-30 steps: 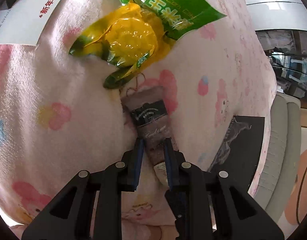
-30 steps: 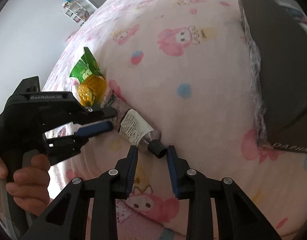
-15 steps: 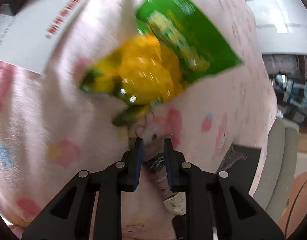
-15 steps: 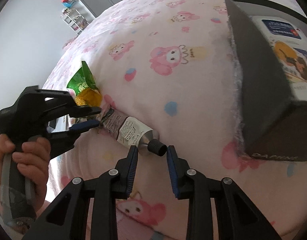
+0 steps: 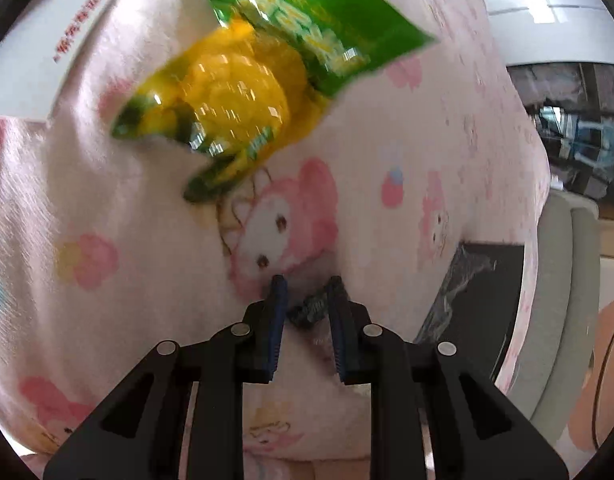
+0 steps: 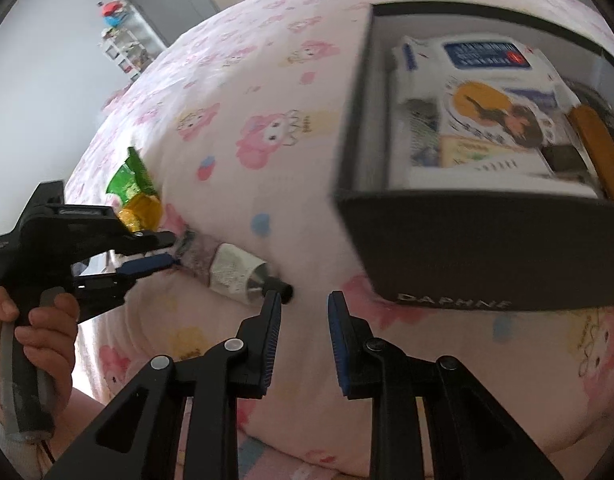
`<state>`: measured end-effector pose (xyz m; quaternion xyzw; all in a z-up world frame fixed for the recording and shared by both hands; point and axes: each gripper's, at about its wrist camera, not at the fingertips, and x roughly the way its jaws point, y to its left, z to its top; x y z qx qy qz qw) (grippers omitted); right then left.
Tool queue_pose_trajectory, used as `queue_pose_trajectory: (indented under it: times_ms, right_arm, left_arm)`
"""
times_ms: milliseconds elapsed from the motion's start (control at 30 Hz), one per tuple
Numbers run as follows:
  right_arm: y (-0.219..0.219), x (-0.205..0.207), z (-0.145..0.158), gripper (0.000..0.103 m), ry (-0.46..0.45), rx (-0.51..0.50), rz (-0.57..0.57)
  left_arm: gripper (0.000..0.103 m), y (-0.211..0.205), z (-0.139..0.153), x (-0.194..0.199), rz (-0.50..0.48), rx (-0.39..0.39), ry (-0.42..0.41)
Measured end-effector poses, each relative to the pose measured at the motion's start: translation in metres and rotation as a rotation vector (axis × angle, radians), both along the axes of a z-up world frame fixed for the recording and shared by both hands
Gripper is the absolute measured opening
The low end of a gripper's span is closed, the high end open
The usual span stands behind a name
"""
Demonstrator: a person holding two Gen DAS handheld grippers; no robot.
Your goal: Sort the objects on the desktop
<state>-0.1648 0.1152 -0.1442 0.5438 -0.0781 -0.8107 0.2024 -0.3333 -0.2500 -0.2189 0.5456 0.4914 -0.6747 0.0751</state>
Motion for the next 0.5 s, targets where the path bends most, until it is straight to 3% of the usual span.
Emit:
queue_pose_trajectory:
  times_ms: [233, 300, 400, 433, 500]
  right_arm:
    - [0.002, -0.008, -0.006, 0.021, -0.037, -0.083, 0.003]
    - [0.003, -0.008, -0.008, 0.021, -0.045, -0.095, 0.006]
    - [0.007, -0.004, -0.007, 0.021, -0.033, -0.09, 0.007]
    - [0.009, -0.004, -0.007, 0.021, -0.032, -0.085, 0.003]
    - [0.013, -0.006, -0.007, 0.021, -0.031, -0.079, -0.013]
  left_arm:
    - [0.019, 0.008, 0.006, -0.017, -0.076, -0.042, -0.012]
    - [0.019, 0.038, -0.003, -0.042, -0.131, 0.001, -0.007]
    - [0.02, 0.056, -0.004, -0.03, -0.183, 0.105, 0.003]
    - [0.021, 0.056, -0.003, -0.031, -0.18, 0.099, 0.012]
    - [0.022, 0.05, -0.001, -0.035, -0.128, -0.005, 0.019]
